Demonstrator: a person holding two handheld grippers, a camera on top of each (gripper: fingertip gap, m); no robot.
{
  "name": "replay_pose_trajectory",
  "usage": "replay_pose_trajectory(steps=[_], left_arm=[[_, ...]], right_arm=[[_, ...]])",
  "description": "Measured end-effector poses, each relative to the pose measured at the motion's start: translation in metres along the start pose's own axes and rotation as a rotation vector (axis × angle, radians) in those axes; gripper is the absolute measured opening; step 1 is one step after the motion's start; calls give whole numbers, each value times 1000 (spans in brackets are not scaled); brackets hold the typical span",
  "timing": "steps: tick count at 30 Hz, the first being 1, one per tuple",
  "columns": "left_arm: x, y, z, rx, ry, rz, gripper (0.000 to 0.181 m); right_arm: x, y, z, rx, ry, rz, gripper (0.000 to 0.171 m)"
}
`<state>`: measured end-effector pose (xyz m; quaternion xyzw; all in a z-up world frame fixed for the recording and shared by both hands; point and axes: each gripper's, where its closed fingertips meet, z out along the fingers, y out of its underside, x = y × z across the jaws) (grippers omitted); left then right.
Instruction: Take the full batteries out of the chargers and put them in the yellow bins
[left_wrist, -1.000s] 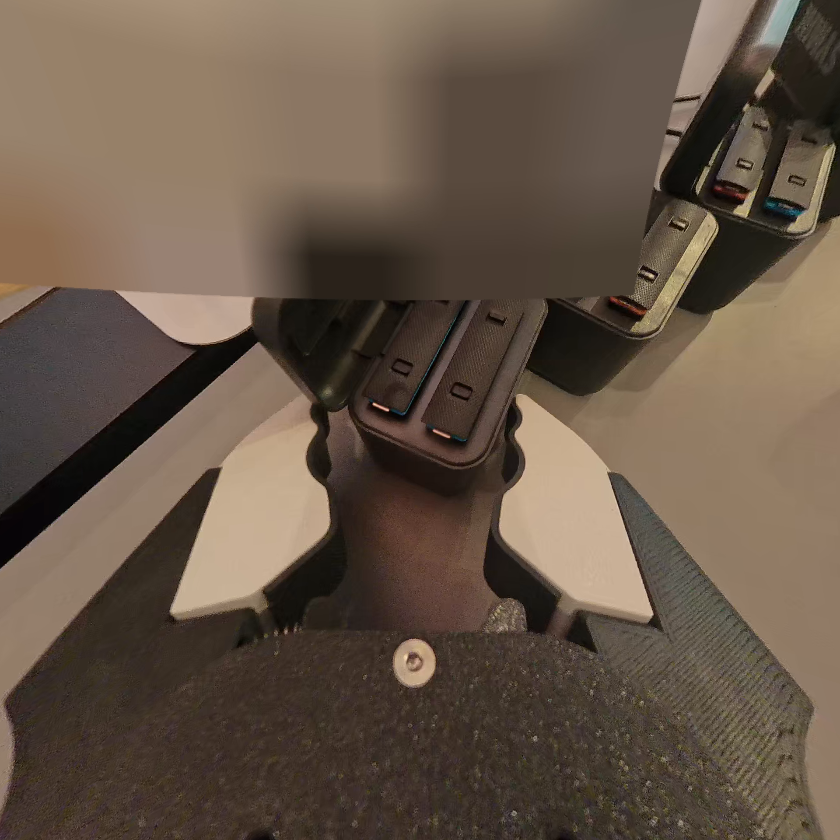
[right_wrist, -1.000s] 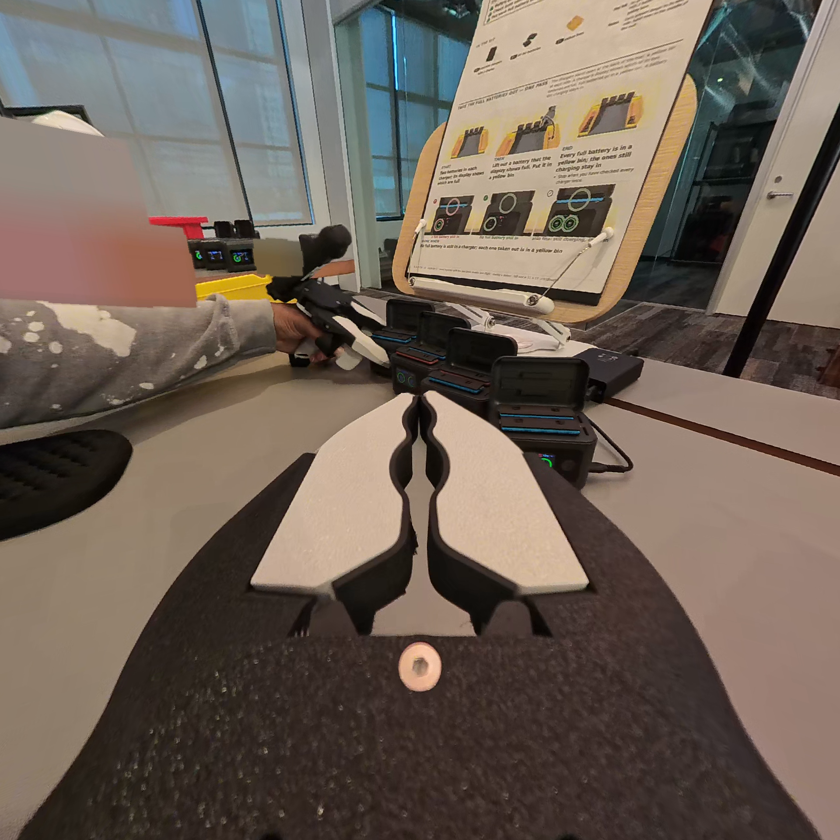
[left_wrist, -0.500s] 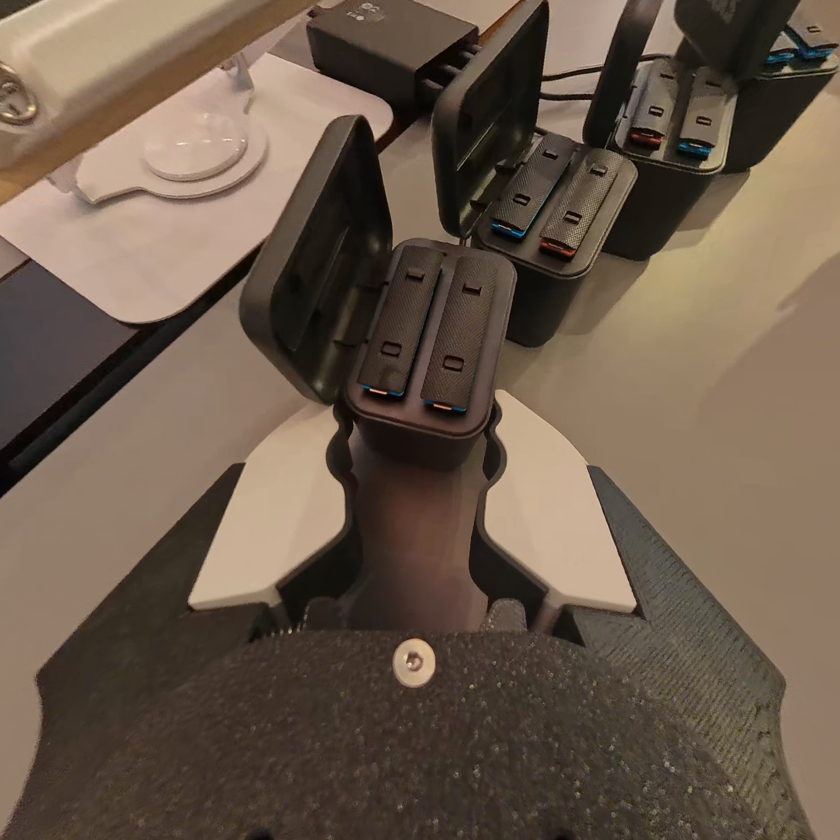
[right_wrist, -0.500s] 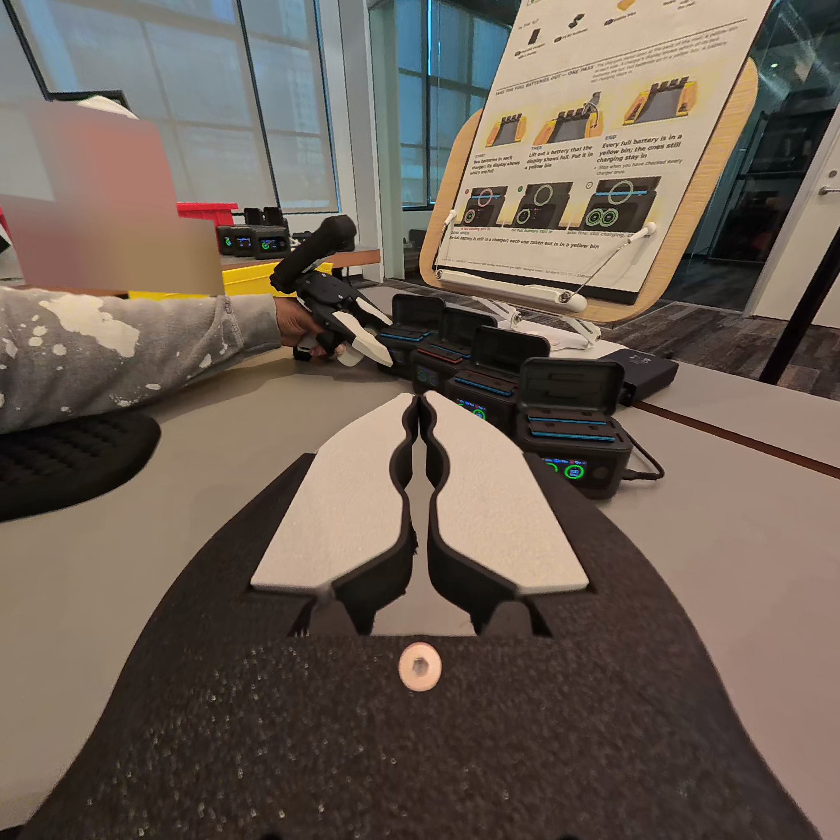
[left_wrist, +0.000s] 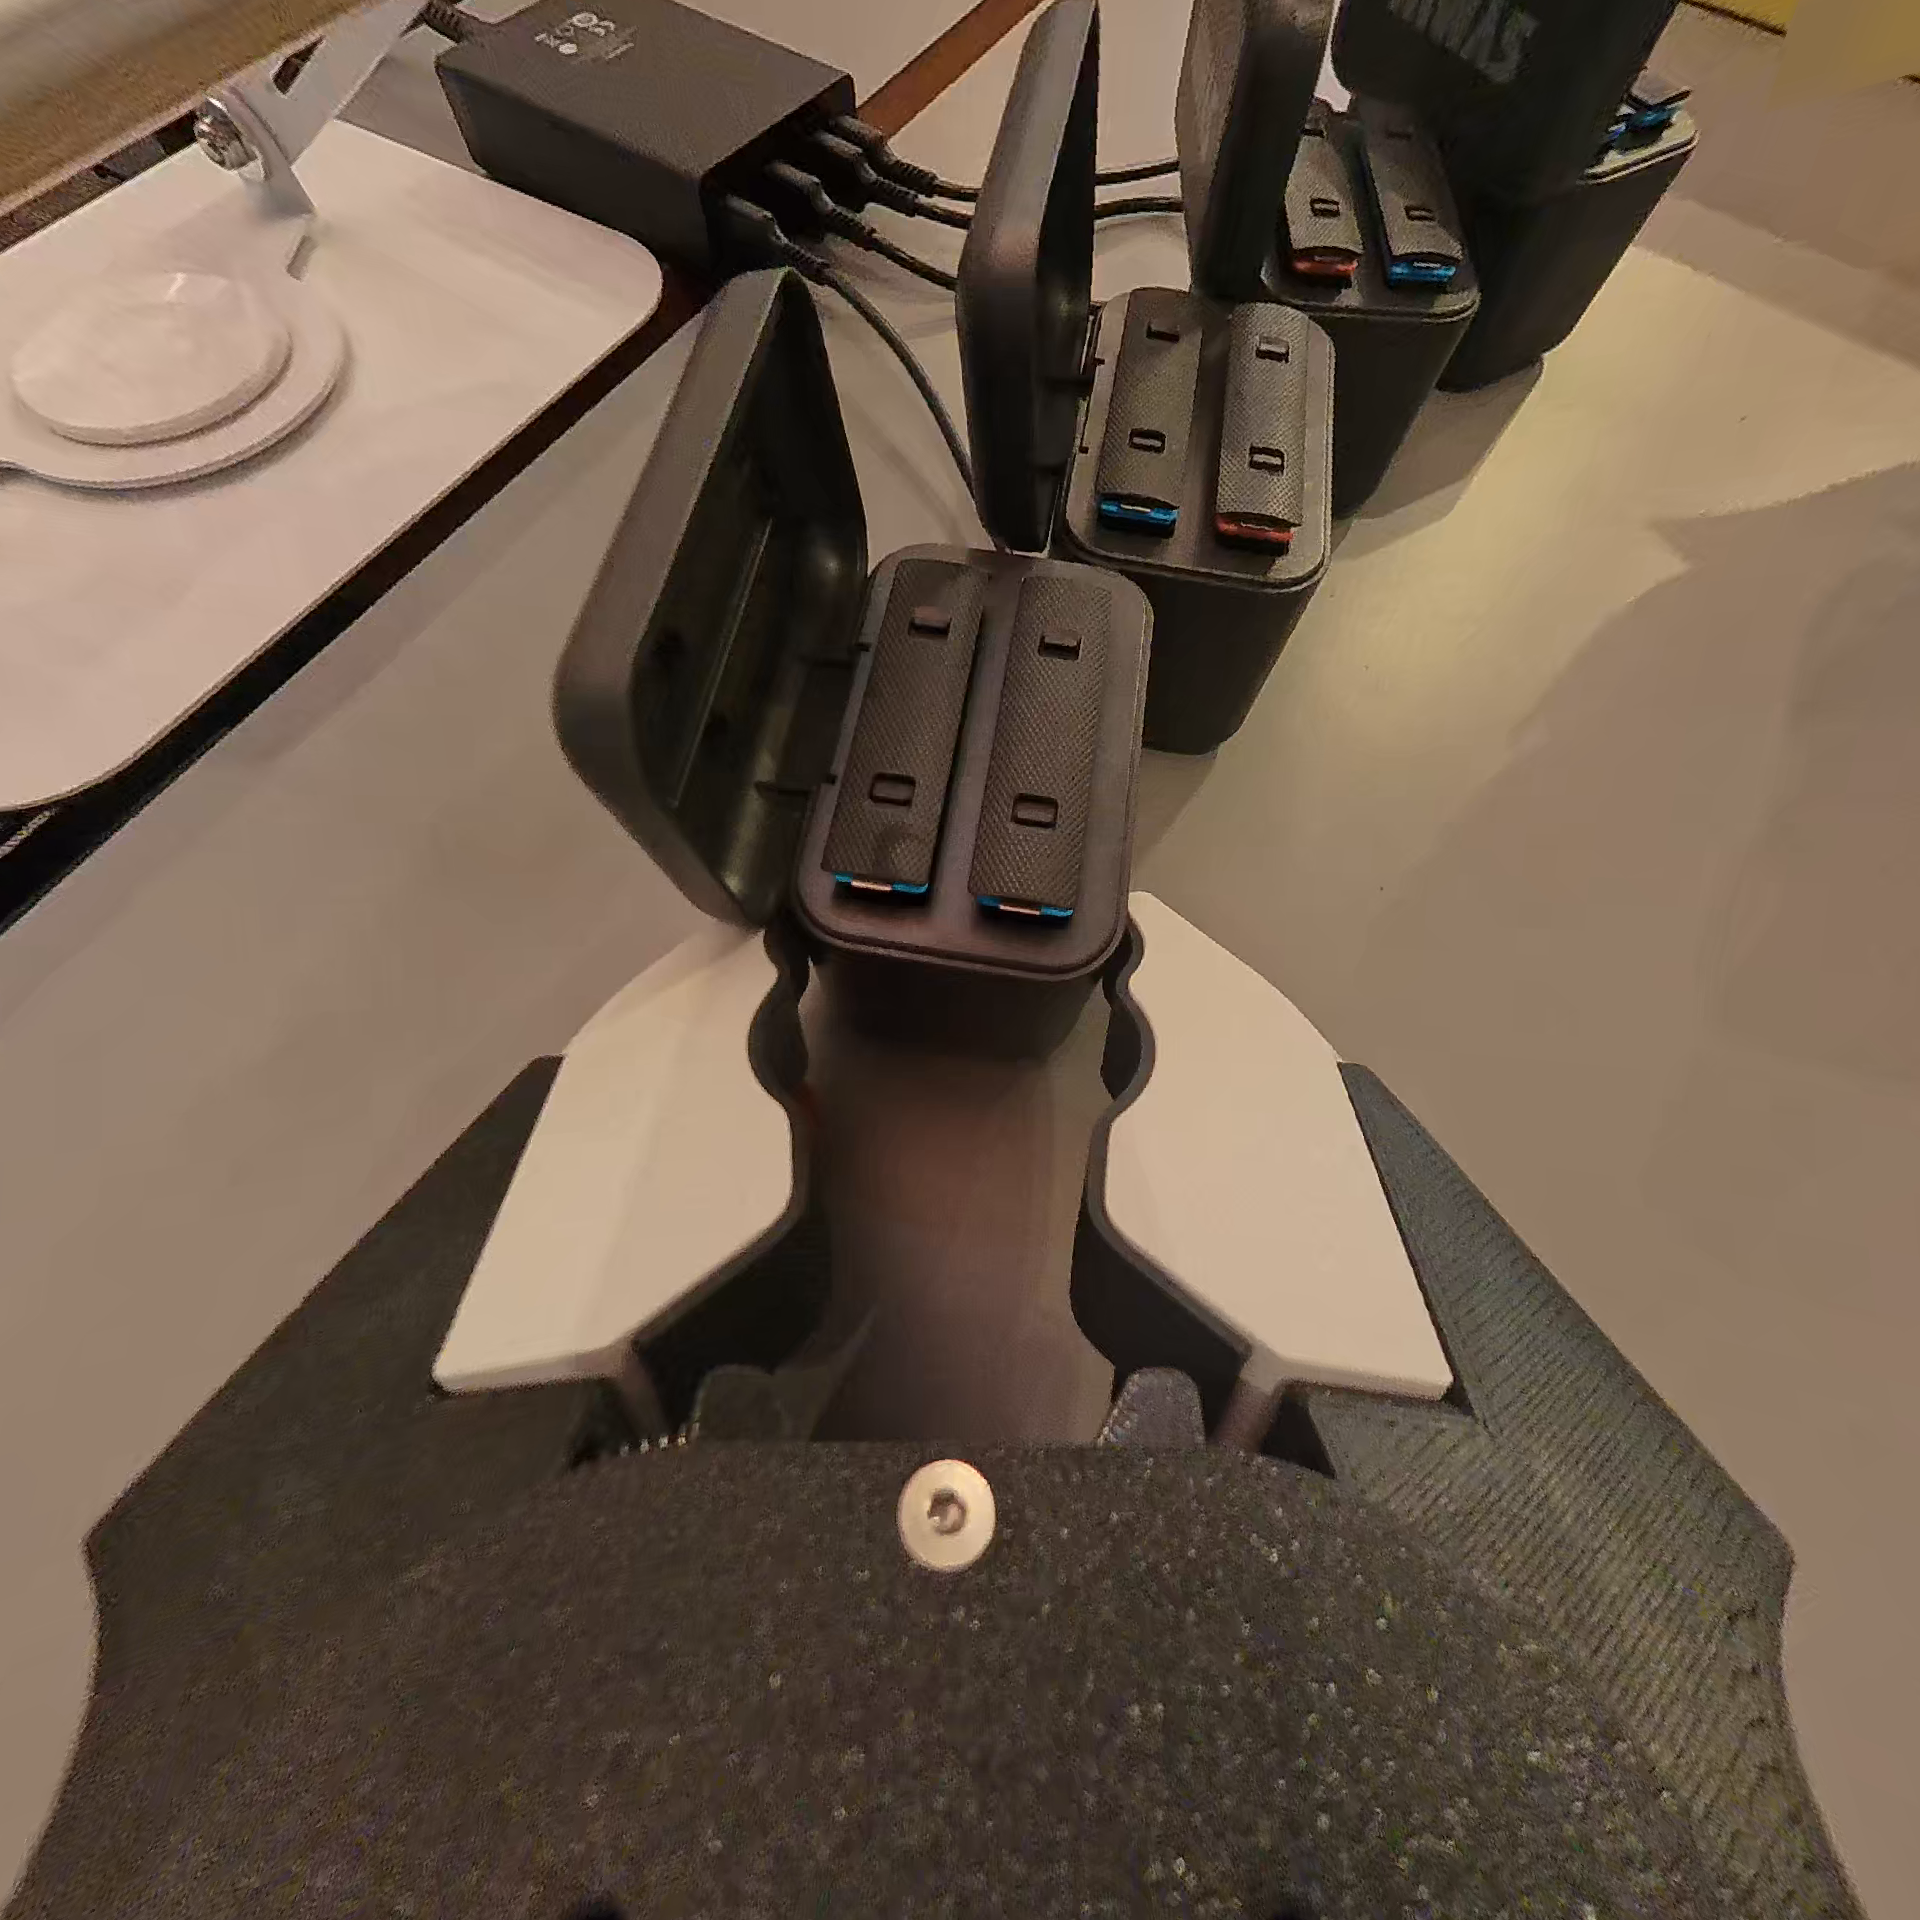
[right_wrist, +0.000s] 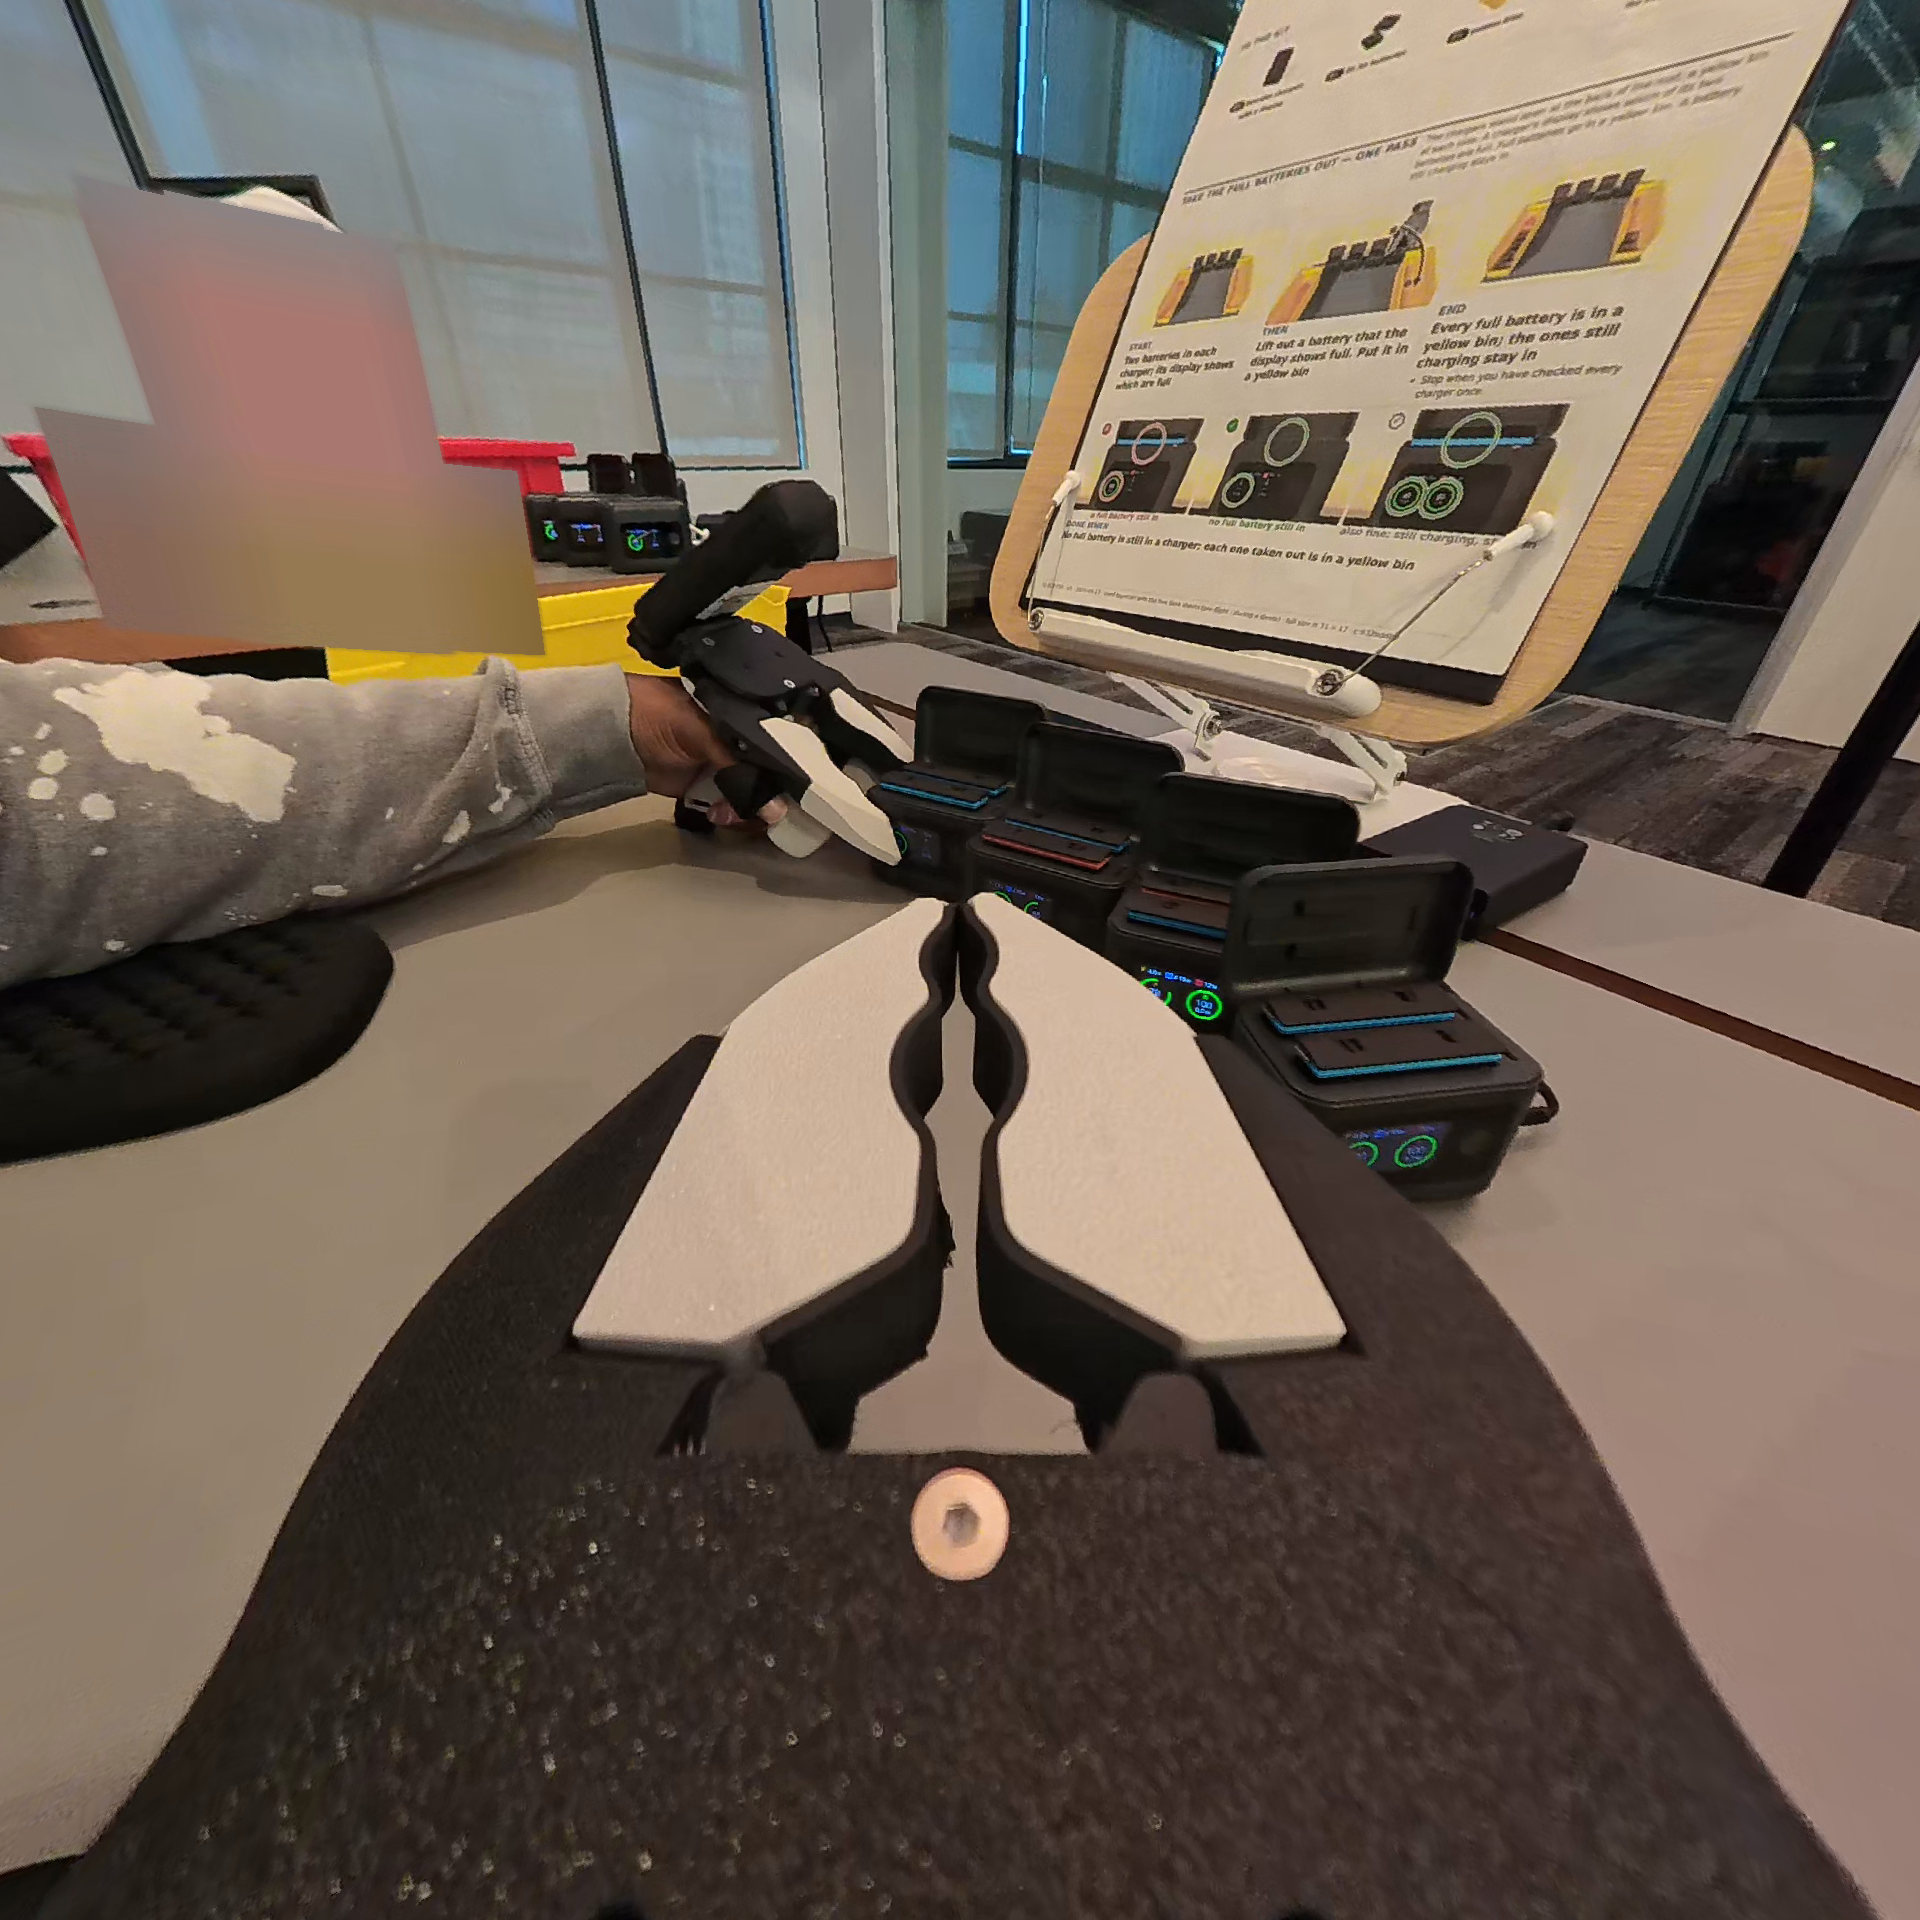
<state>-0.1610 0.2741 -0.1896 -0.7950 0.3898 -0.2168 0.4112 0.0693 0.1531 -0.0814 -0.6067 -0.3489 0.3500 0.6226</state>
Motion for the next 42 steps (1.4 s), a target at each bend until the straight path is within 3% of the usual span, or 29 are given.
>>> replay_pose_trajectory(steps=[9, 16, 21, 29, 34, 42], left_arm=[[-2, -1, -14, 49, -84, -15, 61], [0, -9, -45, 124, -302, -48, 61], [33, -21, -59, 234, -428, -6, 46], [80, -18, -64, 250, -644, -187, 17], [97, -17, -59, 255, -688, -269, 1], [101, -10, -43, 204, -707, -346, 0]], right_arm=[[0, 0, 0, -1, 4, -4, 0], [0, 2, 0, -16, 8, -19, 0], [-1, 3, 2, -19, 1, -7, 0], [-3, 5, 3, -35, 2, -21, 0], [-3, 7, 4, -41, 3, -19, 0], [-3, 11, 6, -59, 5, -21, 0]])
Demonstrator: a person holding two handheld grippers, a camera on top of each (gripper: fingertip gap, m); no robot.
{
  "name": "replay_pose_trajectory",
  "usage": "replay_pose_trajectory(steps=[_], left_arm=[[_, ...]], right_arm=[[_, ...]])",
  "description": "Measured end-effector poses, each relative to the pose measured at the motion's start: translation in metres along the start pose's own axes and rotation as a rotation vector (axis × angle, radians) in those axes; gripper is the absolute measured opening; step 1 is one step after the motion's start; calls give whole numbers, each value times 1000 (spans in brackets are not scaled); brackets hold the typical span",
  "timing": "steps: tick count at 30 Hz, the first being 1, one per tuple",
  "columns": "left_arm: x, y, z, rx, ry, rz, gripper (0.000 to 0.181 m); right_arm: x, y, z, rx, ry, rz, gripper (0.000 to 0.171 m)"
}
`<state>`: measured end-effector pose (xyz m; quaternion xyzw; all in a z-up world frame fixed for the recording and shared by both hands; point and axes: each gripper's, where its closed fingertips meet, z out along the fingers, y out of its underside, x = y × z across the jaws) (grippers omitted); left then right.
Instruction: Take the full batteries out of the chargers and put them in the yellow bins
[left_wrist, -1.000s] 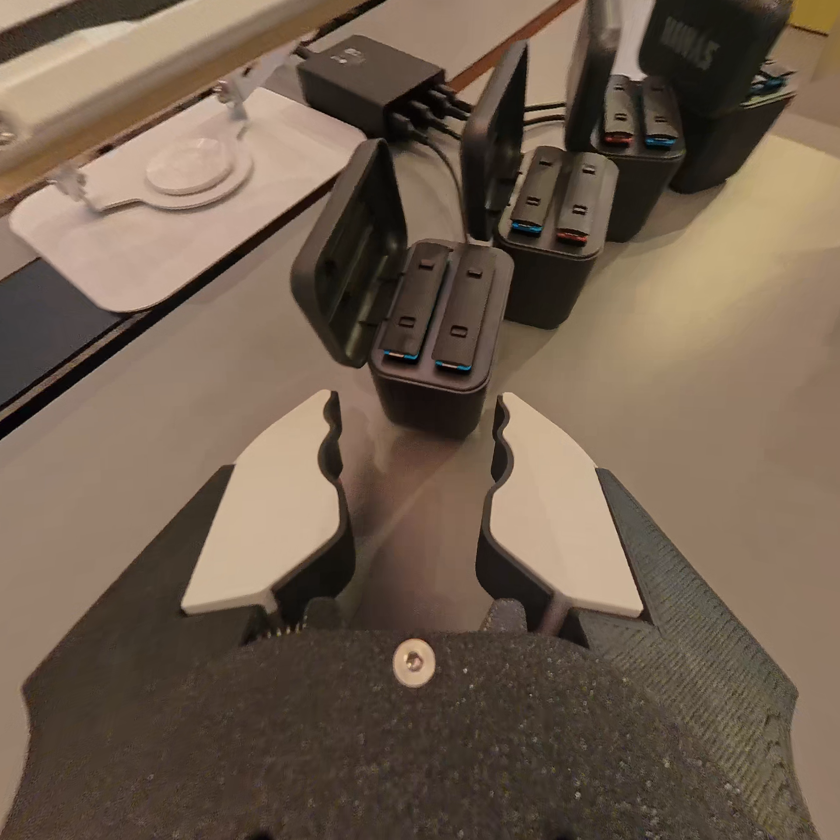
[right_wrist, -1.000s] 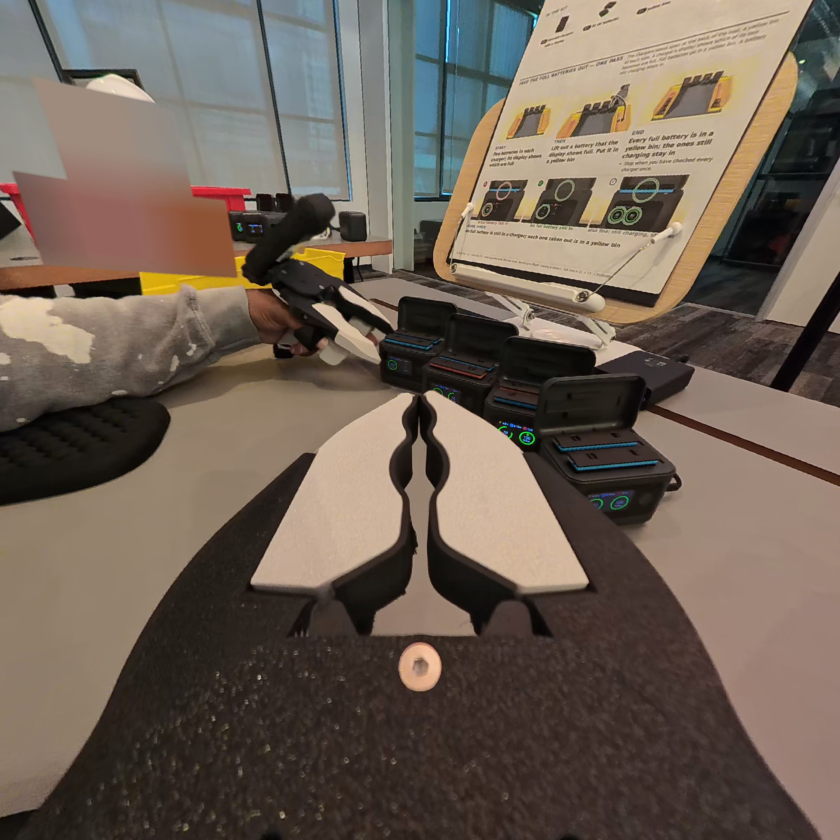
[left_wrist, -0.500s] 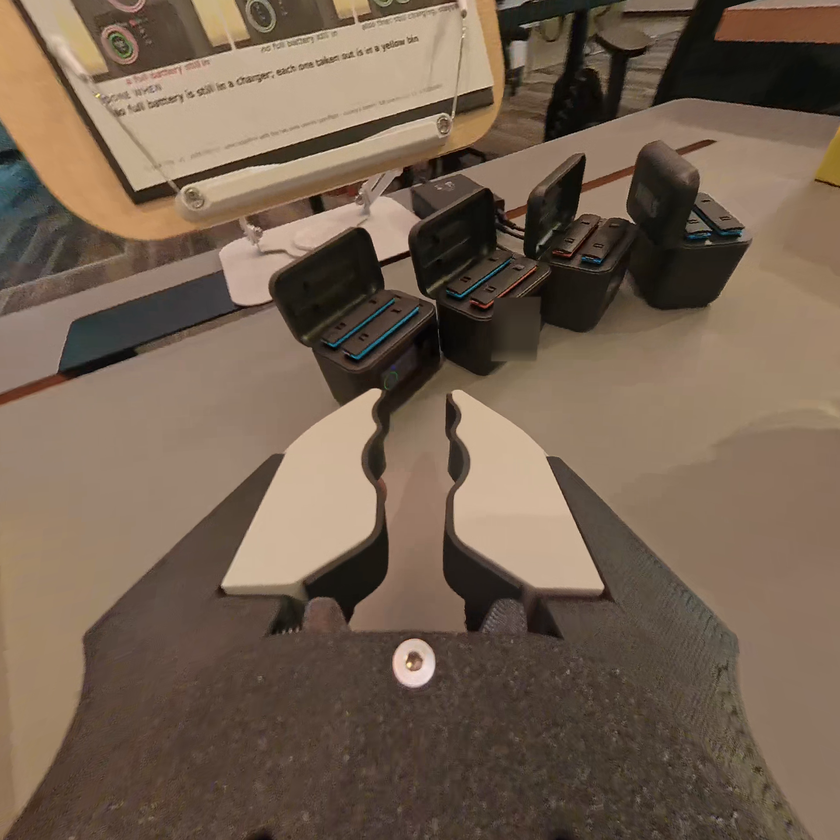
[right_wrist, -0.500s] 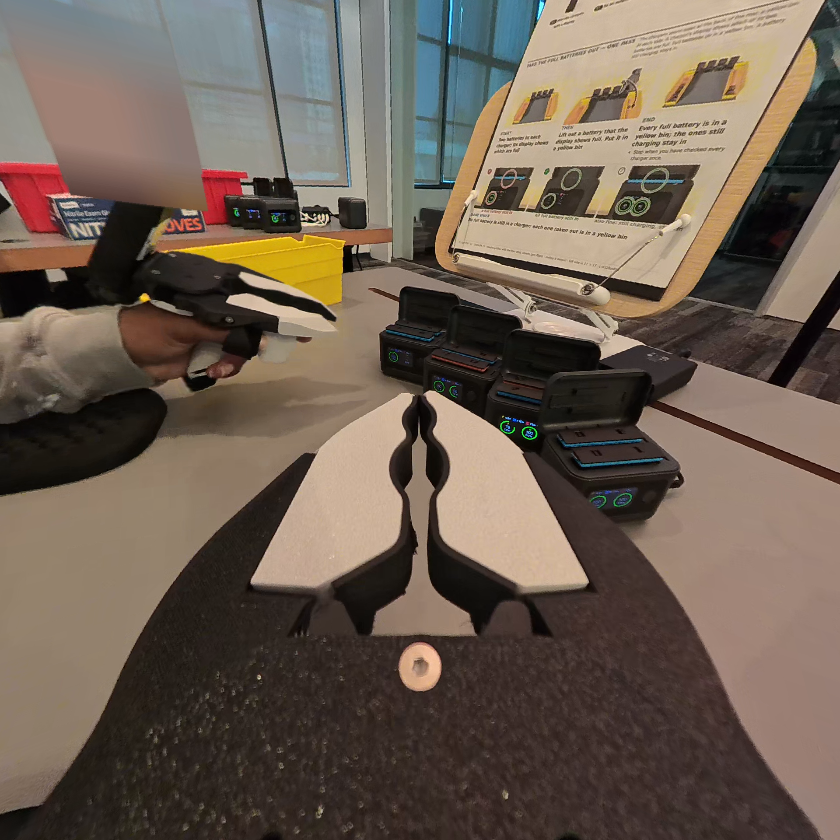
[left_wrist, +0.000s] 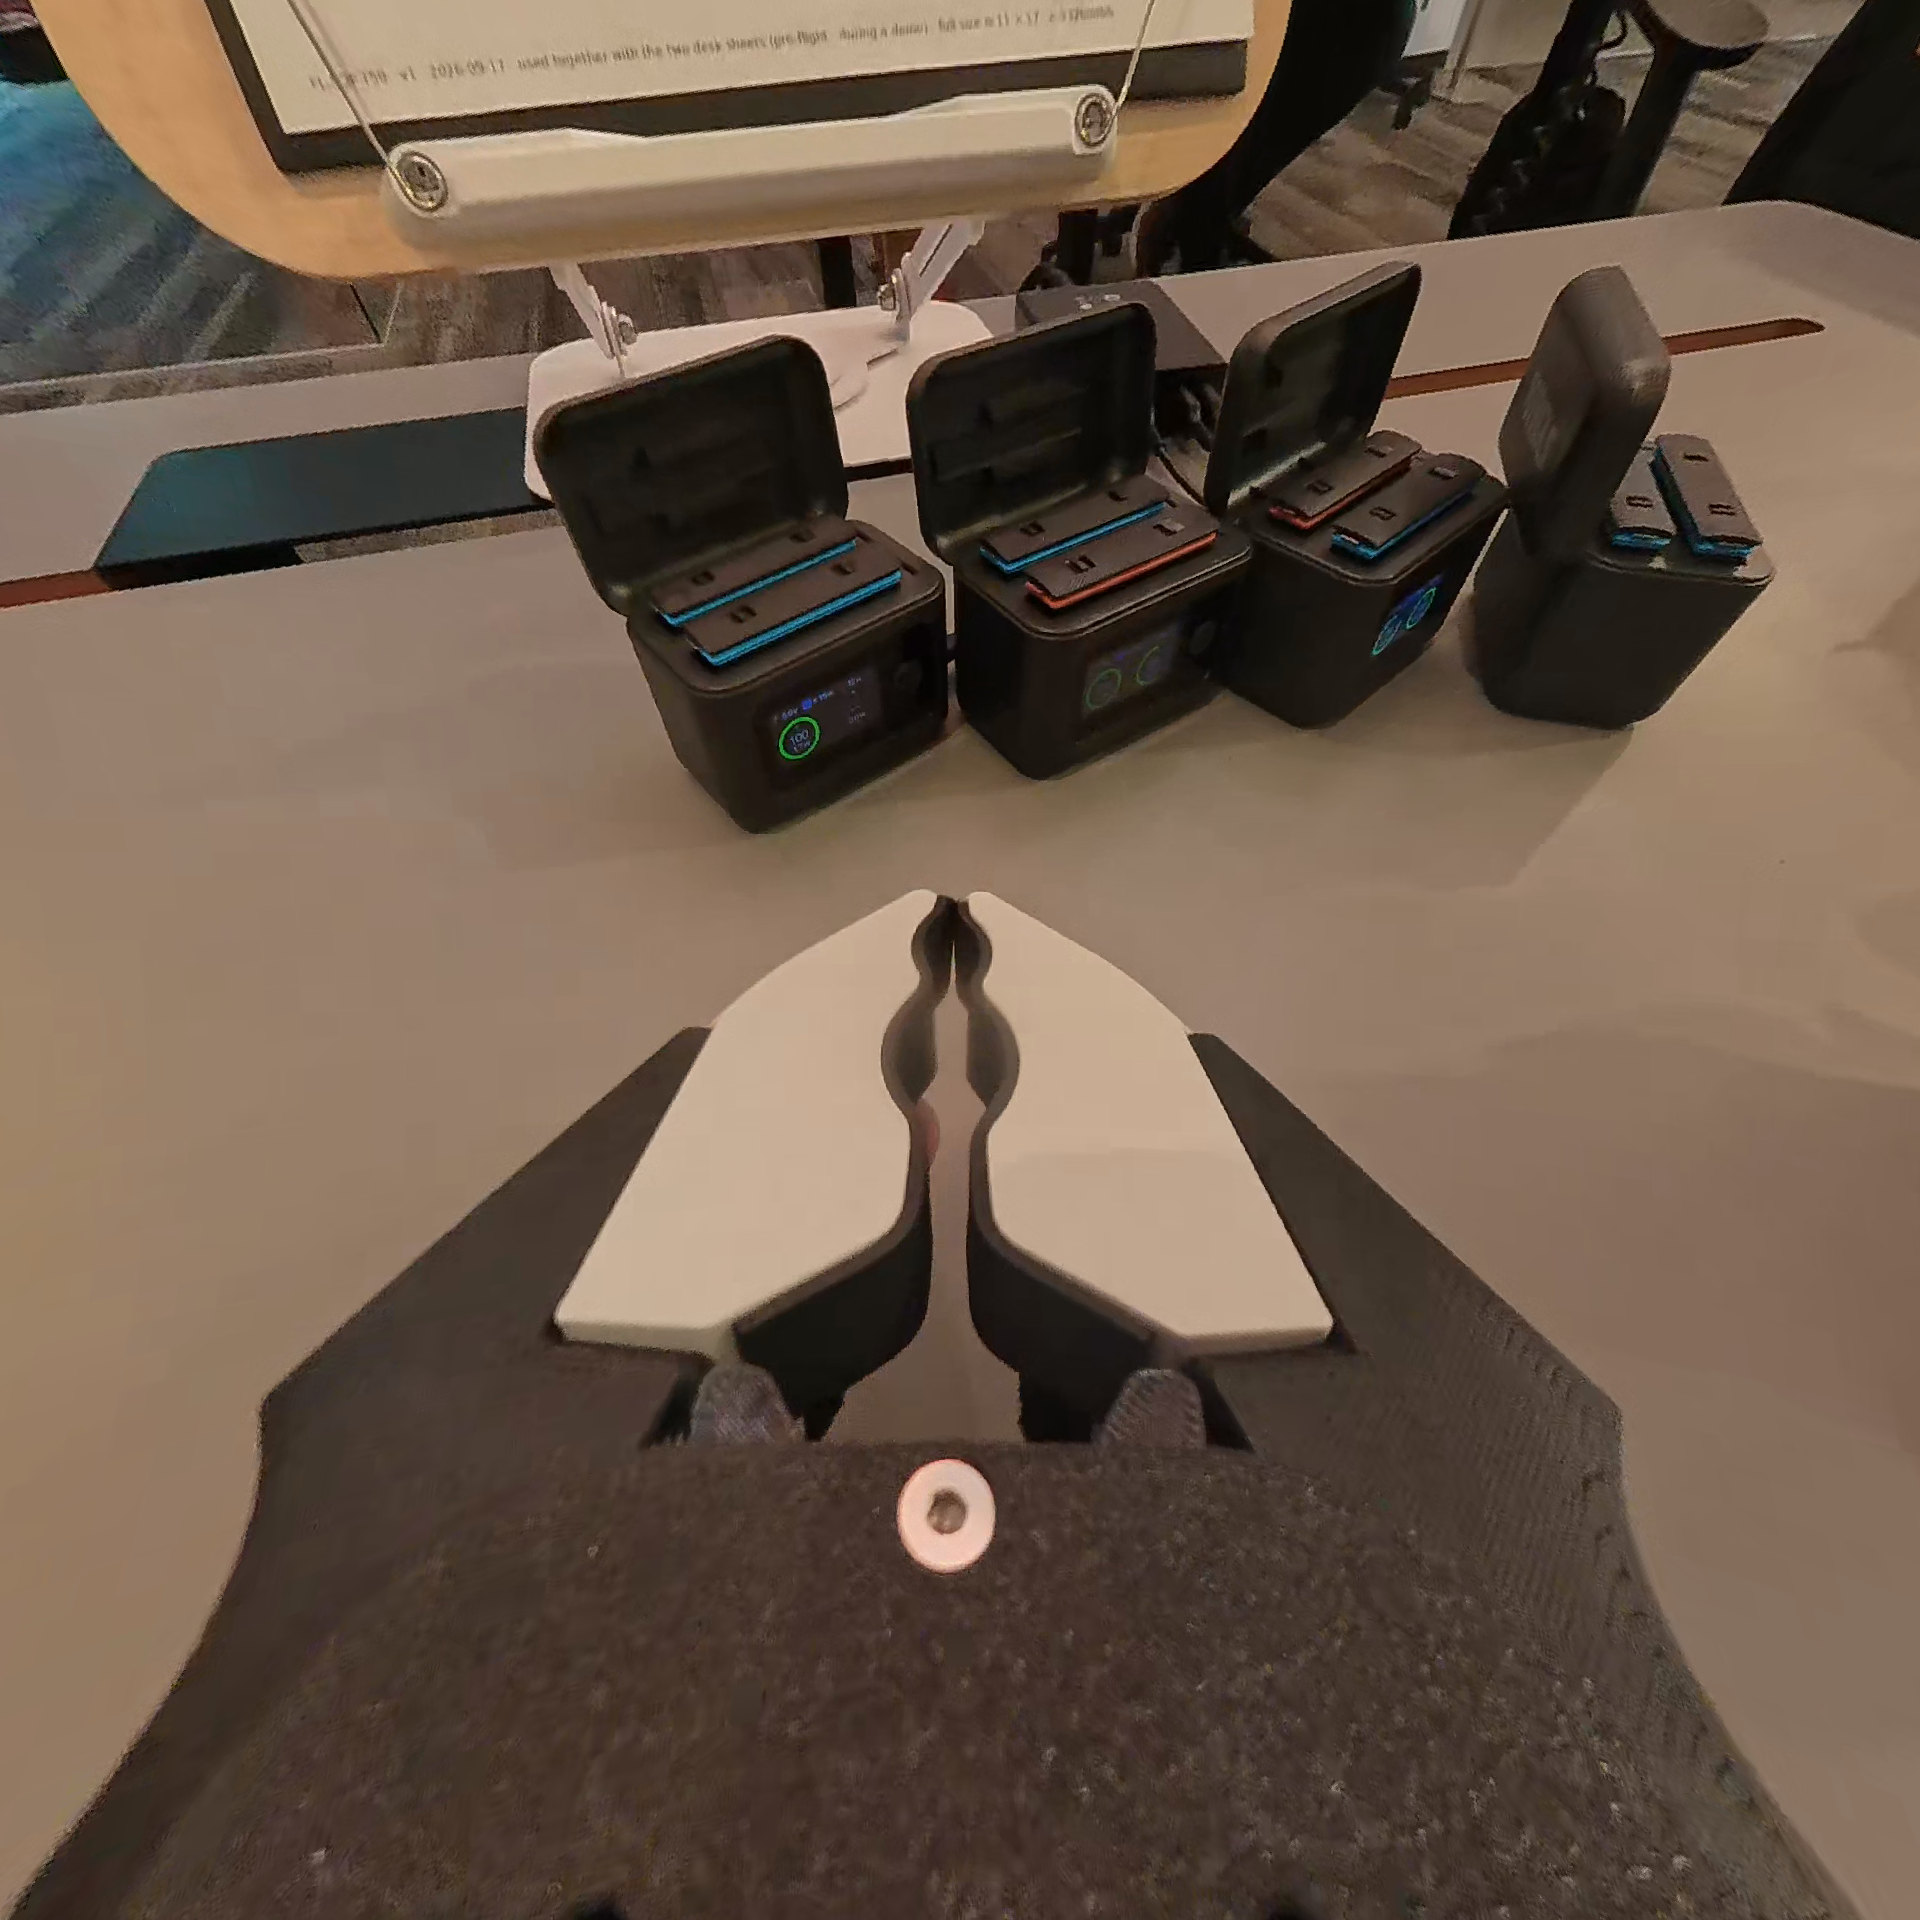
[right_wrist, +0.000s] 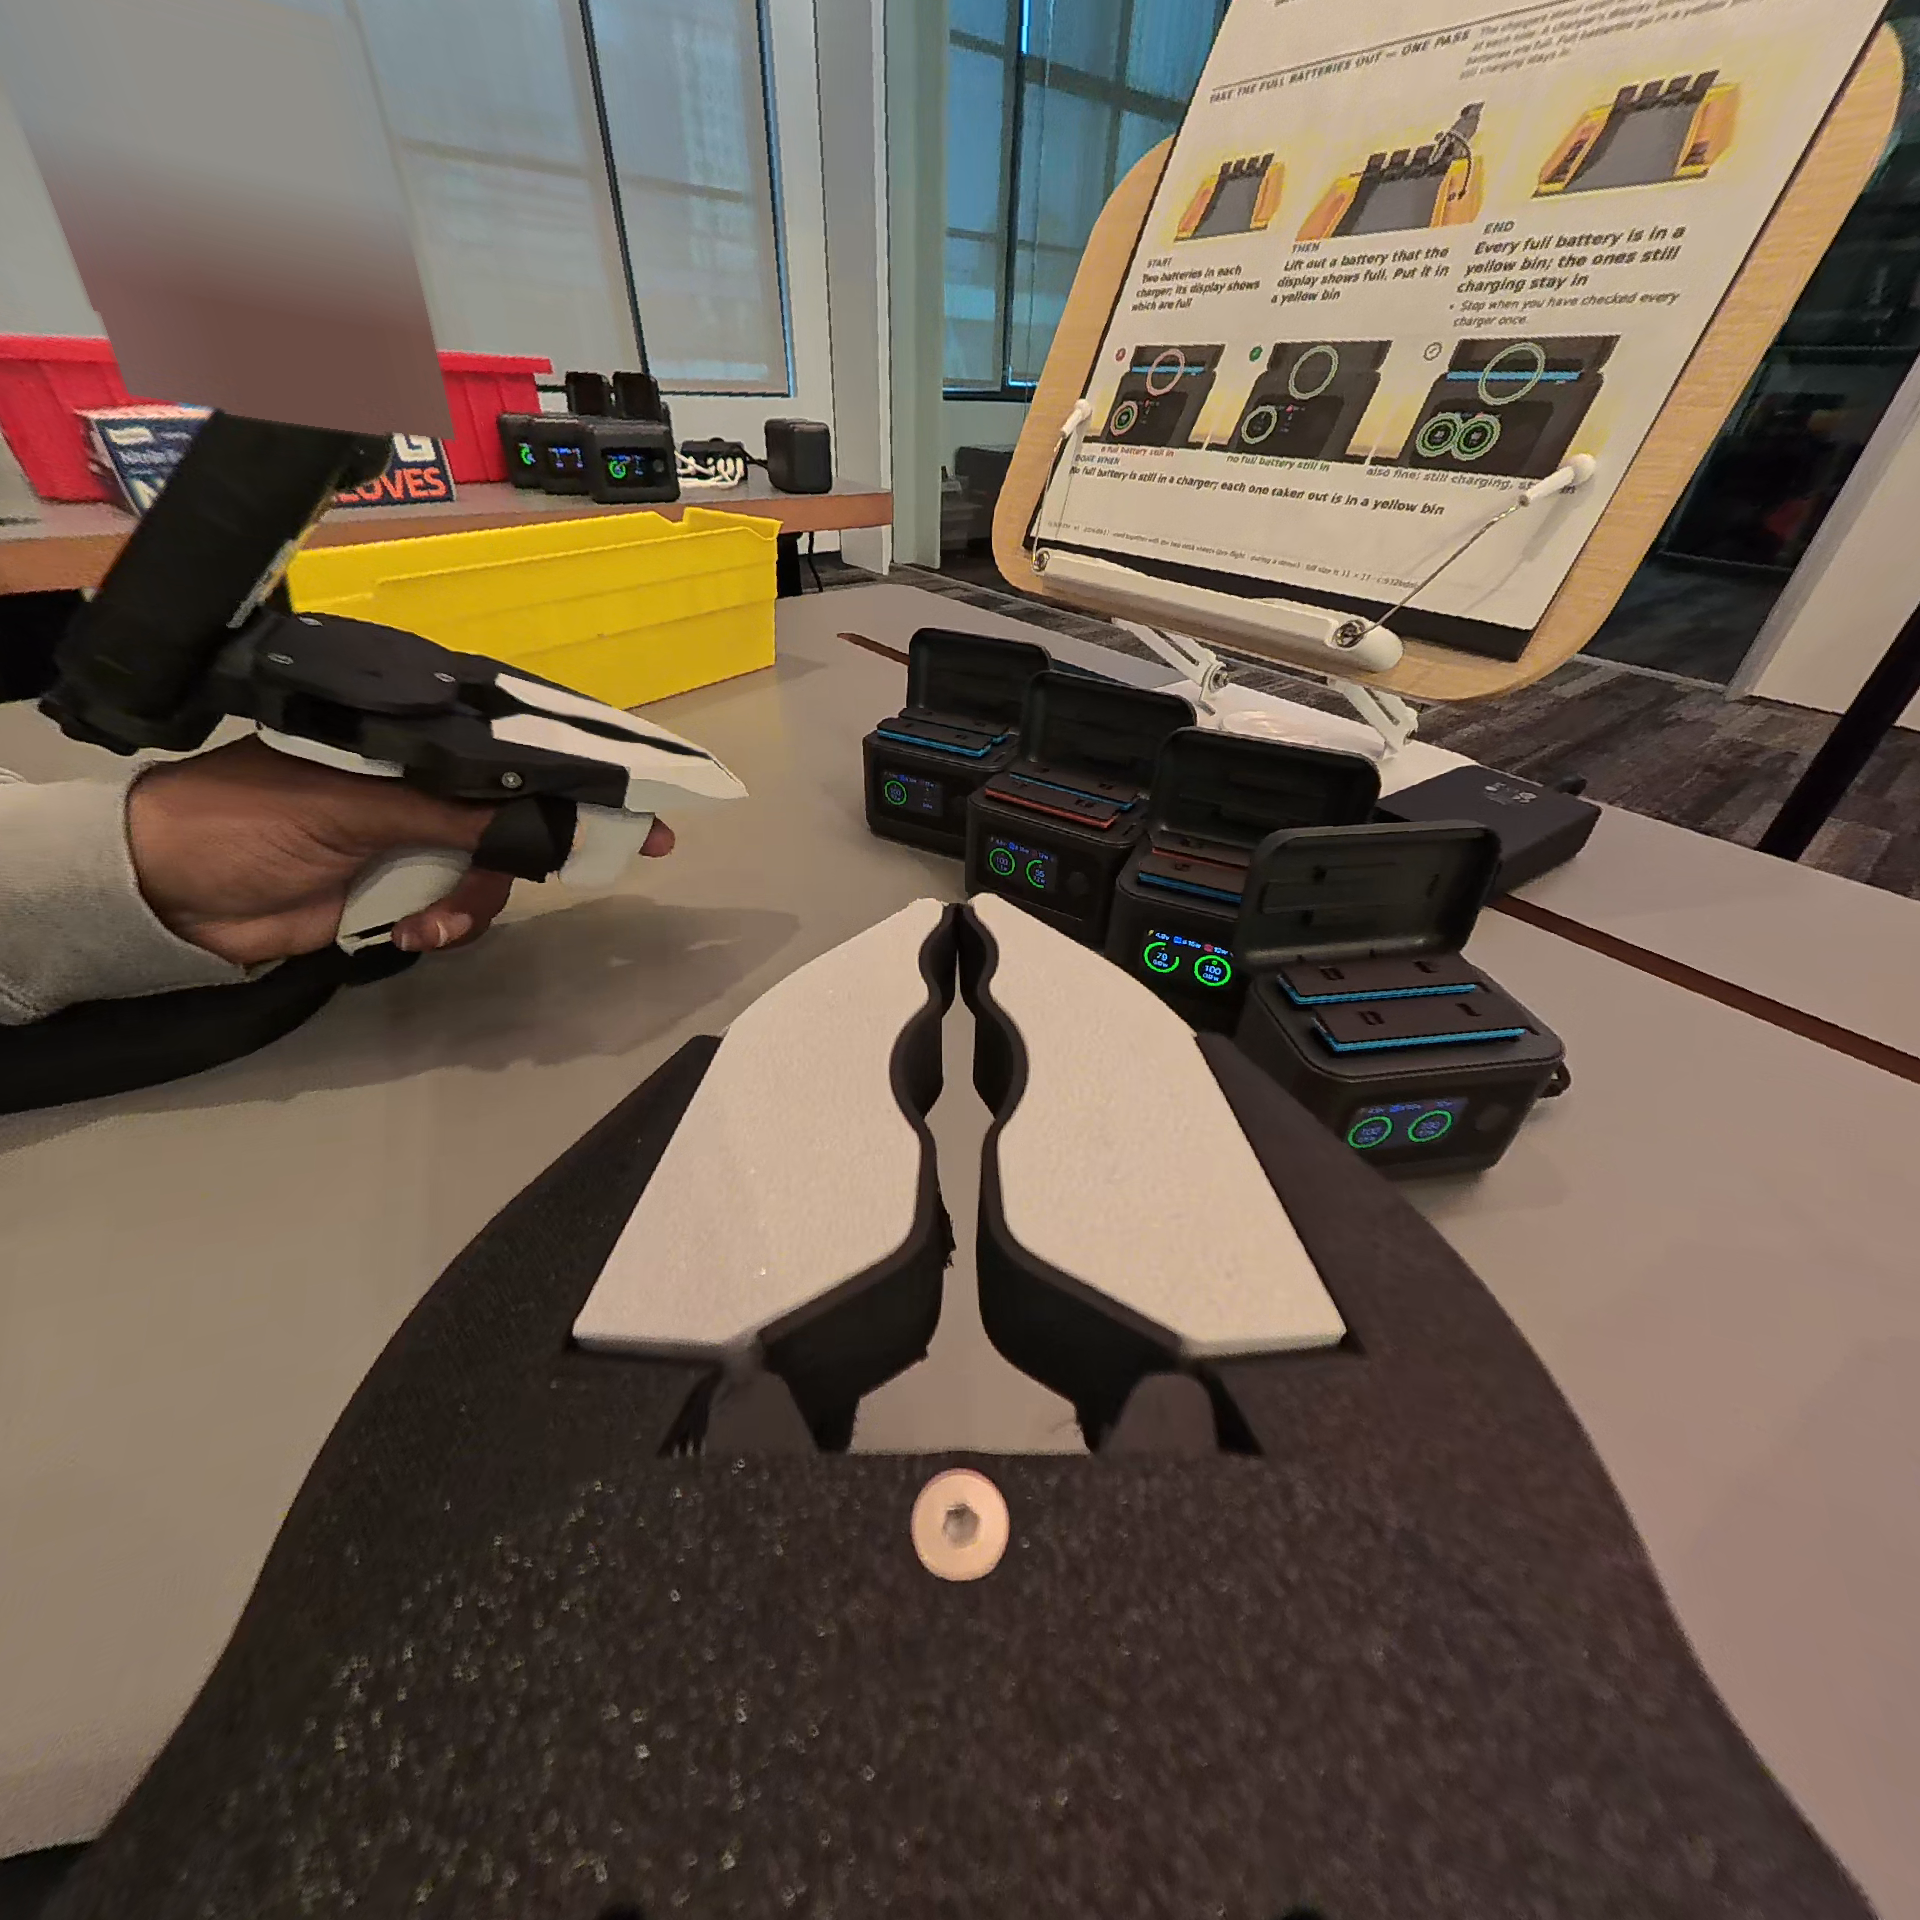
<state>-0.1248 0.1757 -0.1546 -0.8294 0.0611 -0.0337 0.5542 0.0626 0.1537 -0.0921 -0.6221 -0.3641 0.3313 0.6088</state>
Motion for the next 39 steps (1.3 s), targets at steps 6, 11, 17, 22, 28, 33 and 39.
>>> replay_pose_trajectory(steps=[6, 11, 17, 22, 28, 33, 39], left_arm=[[1, 2, 1, -5, -5, 3, 0], [0, 0, 0, 9, -12, 13, 0], [0, 0, 1, 8, -9, 14, 0], [2, -1, 0, 14, -4, 23, 0], [0, -2, 1, 23, -6, 27, 0], [-21, -6, 19, 6, -7, 62, 21], [-54, -6, 55, -72, 8, 47, 48]], right_arm=[[0, 0, 0, -2, 2, 2, 0], [-1, 2, 0, -11, 4, -11, 0], [-1, 3, 1, -19, 5, -12, 0], [-1, 4, 1, -23, 6, -13, 0], [-1, 5, 1, -29, 10, -20, 0], [-2, 7, 2, -34, 8, -22, 0], [-5, 8, 5, -40, -3, -27, 0]])
